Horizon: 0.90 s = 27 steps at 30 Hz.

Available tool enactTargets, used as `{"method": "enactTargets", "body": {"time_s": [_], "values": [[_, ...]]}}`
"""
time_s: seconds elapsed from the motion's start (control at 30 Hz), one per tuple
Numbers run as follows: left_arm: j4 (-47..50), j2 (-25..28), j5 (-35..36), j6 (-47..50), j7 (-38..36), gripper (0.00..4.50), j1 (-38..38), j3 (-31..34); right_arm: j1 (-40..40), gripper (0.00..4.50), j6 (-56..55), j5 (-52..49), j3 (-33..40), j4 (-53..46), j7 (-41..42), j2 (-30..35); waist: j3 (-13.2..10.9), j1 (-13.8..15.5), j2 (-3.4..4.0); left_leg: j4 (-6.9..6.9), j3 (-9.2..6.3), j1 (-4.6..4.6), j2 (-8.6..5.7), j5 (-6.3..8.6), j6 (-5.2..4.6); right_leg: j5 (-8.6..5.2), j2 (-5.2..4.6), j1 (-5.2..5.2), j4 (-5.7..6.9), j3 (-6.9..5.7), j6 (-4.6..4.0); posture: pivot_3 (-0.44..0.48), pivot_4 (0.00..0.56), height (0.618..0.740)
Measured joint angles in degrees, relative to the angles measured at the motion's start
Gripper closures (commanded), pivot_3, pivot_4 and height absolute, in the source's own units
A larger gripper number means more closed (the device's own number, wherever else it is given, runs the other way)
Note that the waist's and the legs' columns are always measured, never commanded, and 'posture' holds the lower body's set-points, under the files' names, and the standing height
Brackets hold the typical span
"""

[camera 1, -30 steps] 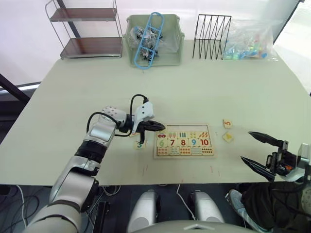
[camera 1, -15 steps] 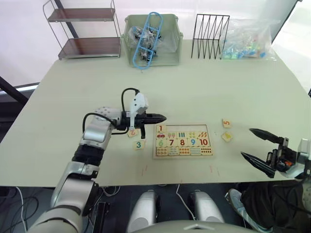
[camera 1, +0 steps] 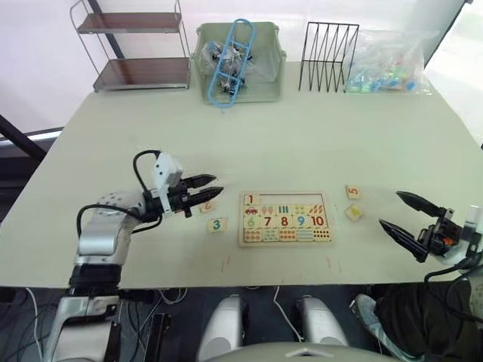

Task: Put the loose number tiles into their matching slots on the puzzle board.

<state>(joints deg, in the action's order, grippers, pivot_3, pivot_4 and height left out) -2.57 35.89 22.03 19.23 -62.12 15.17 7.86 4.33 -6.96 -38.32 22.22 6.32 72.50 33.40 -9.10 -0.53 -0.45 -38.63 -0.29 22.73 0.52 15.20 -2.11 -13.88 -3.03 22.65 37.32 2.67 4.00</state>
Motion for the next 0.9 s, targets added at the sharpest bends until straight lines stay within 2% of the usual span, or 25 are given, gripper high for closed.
{"method": "enactTargets", "body": {"time_s": [0.07,0.1,0.37,0.47,0.73,0.9], "values": [[2.5,1.3,0.8,-0.2,0.3,0.26,-4.5,2.5,-0.1,0.0,-0.1,0.8,0.2,0.5,-0.6,0.3,0.0,-0.1,0.0,0.02,0.0,0.0,0.01,0.0,0.0,-0.01,-0.02,0.02,-0.02,-0.01,-0.01,0.0,0.15,0.74],[3.0,1.9,1.0,-0.2,0.5,0.05,-6.4,3.6,0.2,0.0,-0.1,1.1,0.5,0.8,-0.7,0.5,0.0,-0.2,0.0,0.07,0.02,0.0,0.01,0.0,0.0,-0.01,-0.04,0.04,-0.03,-0.01,-0.01,0.0,0.15,0.74],[7.0,3.7,4.2,-0.8,1.4,0.05,-19.5,11.6,2.2,0.0,-0.2,2.0,1.1,1.7,-1.0,0.5,0.0,-0.1,0.0,0.1,0.05,-0.04,0.03,0.0,0.01,-0.02,-0.12,0.03,-0.06,-0.02,-0.05,0.0,0.15,0.74],[7.3,3.7,5.0,-1.5,1.7,0.05,-22.1,13.5,2.9,0.0,-0.4,2.2,1.3,1.9,-1.0,0.5,0.0,-0.1,0.0,0.1,0.06,-0.06,0.03,0.0,0.01,-0.06,-0.15,0.02,-0.06,-0.02,-0.12,0.0,0.15,0.74],[11.2,0.9,7.2,-2.9,3.9,0.05,-32.0,17.4,6.2,0.0,-2.3,3.6,3.0,3.3,-0.9,0.9,0.0,-0.1,0.0,0.13,0.08,-0.06,0.04,0.01,0.01,-0.15,-0.55,0.01,-0.13,-0.07,-0.27,0.0,0.15,0.74],[12.8,-0.1,8.0,-3.5,5.6,0.05,-35.6,19.8,7.9,0.0,-3.5,4.1,3.5,4.0,-0.5,0.9,0.0,-0.1,0.0,0.15,0.09,-0.06,0.04,0.01,0.01,-0.16,-0.56,-0.01,-0.19,-0.08,-0.29,0.0,0.15,0.74]]}}
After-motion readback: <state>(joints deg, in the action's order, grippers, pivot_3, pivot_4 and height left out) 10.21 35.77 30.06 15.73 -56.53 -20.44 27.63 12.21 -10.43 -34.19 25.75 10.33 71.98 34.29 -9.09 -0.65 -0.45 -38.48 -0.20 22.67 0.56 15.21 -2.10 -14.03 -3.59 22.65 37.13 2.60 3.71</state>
